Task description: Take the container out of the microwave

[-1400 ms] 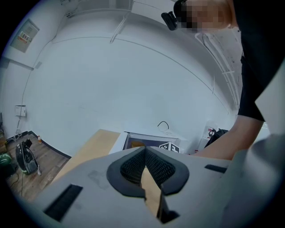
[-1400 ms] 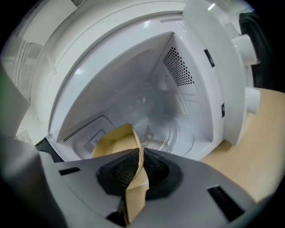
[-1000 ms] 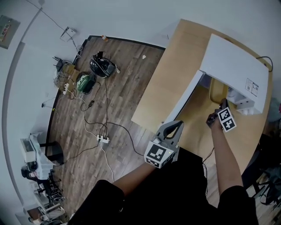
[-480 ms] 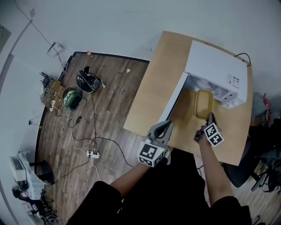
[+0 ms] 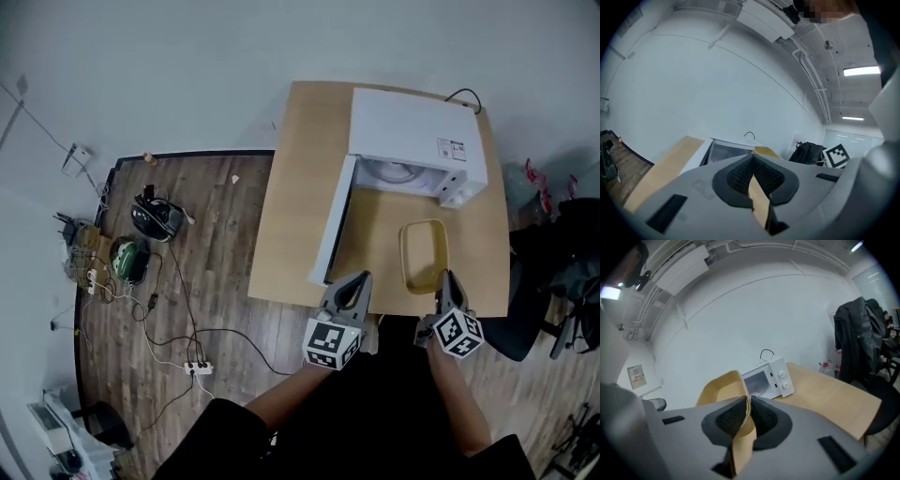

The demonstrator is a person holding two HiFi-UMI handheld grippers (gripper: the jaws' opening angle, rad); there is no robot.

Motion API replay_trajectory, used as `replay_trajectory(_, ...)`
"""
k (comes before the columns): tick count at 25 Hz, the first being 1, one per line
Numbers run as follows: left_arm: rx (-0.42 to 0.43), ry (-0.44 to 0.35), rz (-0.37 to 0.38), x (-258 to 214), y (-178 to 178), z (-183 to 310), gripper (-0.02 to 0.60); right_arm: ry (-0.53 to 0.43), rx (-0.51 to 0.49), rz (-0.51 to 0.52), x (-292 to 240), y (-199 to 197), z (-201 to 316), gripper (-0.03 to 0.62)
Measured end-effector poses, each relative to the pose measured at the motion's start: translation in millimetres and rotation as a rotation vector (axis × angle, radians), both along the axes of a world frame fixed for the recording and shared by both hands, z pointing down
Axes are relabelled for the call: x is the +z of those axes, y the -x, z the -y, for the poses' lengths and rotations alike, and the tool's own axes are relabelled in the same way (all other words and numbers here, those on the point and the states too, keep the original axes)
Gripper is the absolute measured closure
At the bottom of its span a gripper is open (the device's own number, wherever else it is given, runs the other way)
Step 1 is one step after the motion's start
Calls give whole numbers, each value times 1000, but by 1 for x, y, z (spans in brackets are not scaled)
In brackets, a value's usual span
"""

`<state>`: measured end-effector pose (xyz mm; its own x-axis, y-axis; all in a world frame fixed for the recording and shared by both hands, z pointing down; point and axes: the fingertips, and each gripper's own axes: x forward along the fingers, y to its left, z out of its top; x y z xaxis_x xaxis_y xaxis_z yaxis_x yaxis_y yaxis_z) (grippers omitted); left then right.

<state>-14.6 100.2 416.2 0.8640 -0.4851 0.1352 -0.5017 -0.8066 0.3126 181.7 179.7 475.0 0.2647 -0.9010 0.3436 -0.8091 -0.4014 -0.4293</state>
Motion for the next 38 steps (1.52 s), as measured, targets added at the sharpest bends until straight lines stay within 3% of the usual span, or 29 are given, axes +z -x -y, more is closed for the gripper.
replay_trajectory(11,14,-117,3,-45,-52,-29,571,-67,-24,-186,-91,-3,-63,505)
replay_trajectory(15,-25,-158,31,-54,-62,-37,571,-79,-37,-255,-111,-20,-75,505)
replay_trajectory(22,-66,-167,64,-61,-88,-62,571,-87,-24,-255,-116,-57,-94,507)
replay_trajectory(25,-122,-181,91,-63,-94,-65,571,-81,-37,-261,-114,-67,-98,507)
replay_trajectory(38,-187,-198,88,-70,-88,-67,571,-75,-98,-290,-113,-74,-77,507)
